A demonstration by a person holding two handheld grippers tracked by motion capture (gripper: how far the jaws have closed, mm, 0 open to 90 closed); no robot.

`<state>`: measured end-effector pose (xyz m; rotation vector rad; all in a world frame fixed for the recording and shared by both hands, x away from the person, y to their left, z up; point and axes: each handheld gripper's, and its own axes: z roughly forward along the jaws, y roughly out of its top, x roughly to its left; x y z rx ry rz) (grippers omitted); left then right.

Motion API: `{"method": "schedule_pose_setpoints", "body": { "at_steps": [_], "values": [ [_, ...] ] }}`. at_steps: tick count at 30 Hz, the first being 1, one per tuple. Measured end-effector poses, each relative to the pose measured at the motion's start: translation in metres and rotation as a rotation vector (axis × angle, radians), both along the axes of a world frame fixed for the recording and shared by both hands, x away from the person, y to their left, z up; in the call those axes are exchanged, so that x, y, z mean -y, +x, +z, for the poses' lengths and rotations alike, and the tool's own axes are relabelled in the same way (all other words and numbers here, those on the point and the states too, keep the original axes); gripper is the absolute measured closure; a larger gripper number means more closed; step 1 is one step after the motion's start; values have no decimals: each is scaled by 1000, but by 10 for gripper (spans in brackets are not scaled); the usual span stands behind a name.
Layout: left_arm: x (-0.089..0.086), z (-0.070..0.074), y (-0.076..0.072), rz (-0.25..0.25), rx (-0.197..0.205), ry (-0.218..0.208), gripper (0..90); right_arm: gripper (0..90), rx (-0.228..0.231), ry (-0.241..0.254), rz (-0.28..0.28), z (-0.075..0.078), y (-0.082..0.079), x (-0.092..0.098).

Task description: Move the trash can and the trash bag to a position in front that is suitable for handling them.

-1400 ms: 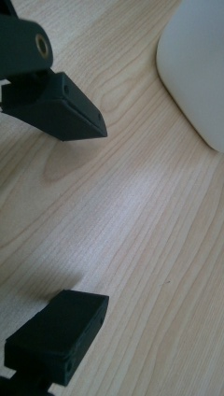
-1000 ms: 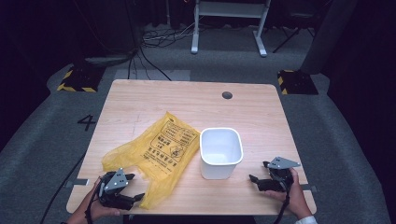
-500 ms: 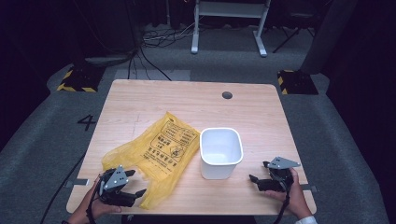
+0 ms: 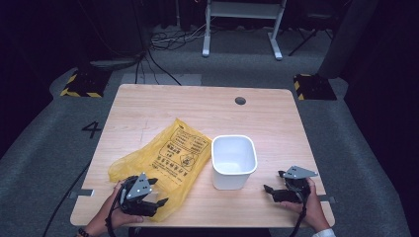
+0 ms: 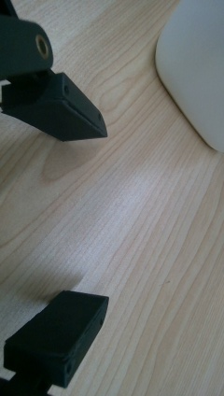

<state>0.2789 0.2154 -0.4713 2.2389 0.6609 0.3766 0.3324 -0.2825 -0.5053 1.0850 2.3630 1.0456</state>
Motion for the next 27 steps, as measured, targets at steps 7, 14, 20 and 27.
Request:
{"method": "schedule_pose_setpoints", "body": {
  "at_steps": [7,14,20,27],
  "values": [
    [23,-4,8,-33,-10,39,264,162,0,-1,0,0,0,0],
    [30,-20,27,-67,-57,48,281,162,0,0,0,0,0,0],
    [26,-25,42,-48,-76,36,362,162,0,0,0,0,0,0],
    [21,-27,59,-63,-83,13,424,162,0,0,0,0,0,0]
  ]
}}
